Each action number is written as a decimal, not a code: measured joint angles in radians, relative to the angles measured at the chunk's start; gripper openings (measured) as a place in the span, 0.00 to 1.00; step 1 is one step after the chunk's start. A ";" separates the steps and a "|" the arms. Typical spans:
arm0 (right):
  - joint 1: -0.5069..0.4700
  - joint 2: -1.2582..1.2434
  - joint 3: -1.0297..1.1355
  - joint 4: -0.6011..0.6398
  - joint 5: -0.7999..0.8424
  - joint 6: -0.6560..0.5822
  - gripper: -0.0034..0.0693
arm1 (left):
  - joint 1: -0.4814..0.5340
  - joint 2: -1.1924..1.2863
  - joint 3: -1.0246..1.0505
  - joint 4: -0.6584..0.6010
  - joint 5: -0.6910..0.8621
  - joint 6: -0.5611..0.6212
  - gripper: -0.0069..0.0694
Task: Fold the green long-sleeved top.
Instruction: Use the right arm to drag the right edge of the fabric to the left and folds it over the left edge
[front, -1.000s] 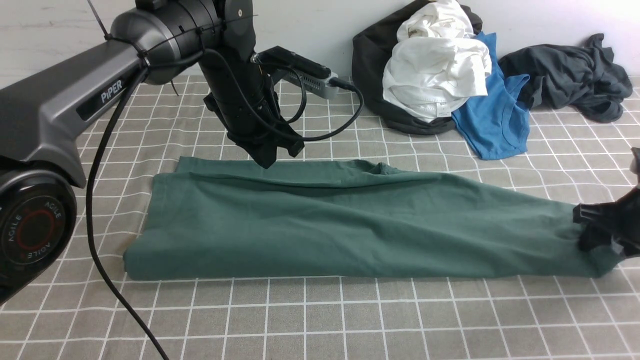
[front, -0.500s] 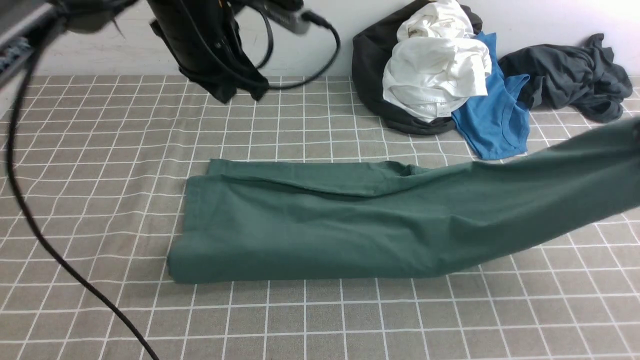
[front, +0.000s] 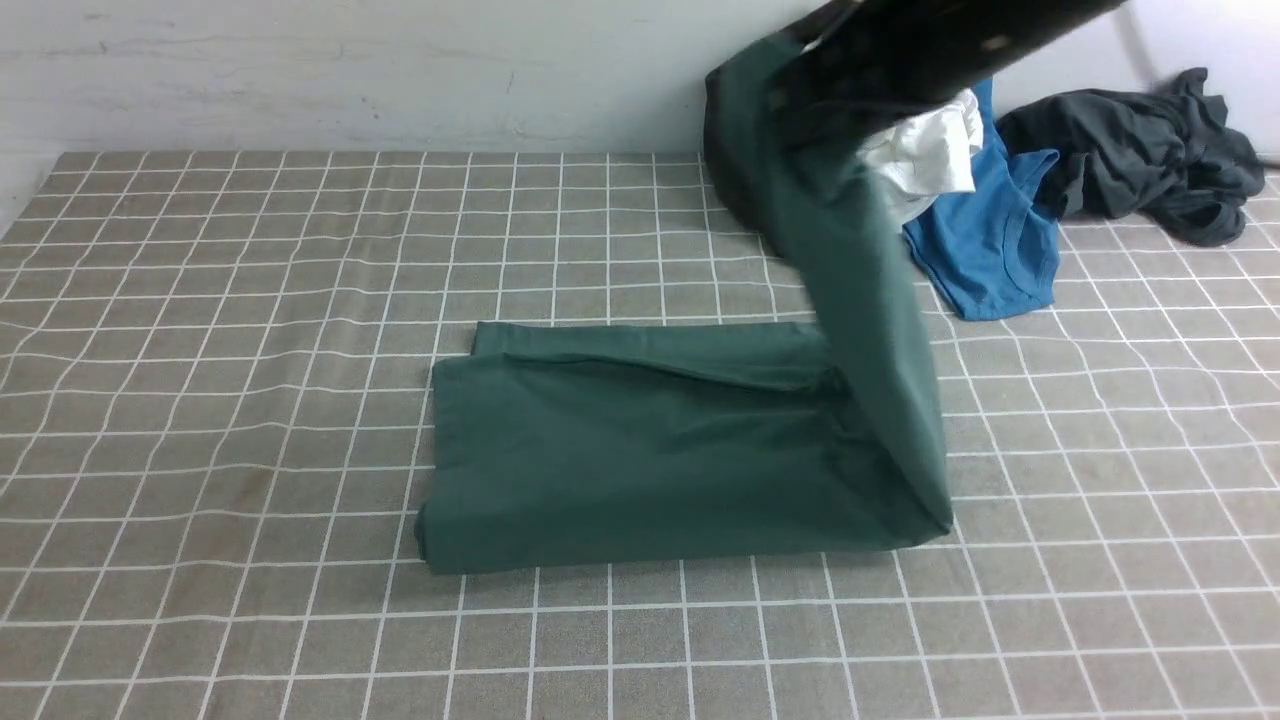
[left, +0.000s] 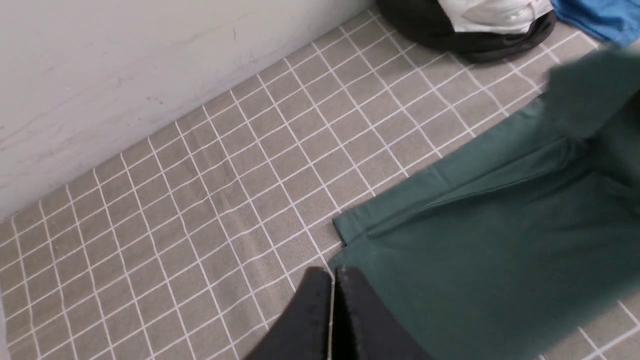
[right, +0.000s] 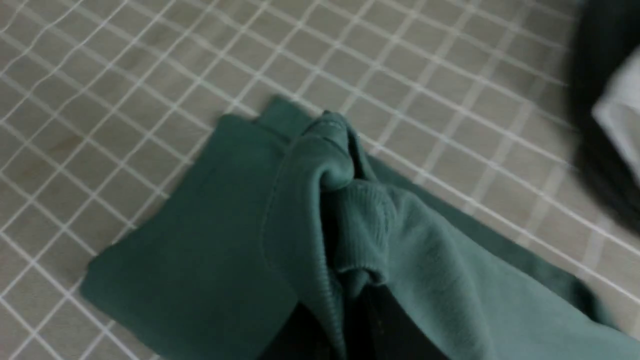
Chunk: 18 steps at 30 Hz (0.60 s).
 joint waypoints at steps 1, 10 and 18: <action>0.034 0.042 -0.021 0.006 -0.012 0.004 0.07 | 0.000 -0.015 0.018 -0.001 0.000 -0.001 0.08; 0.156 0.421 -0.264 0.095 -0.070 0.075 0.13 | 0.000 -0.272 0.330 0.038 0.003 -0.068 0.08; 0.145 0.479 -0.438 0.172 0.089 0.078 0.61 | 0.000 -0.489 0.541 0.054 0.015 -0.107 0.08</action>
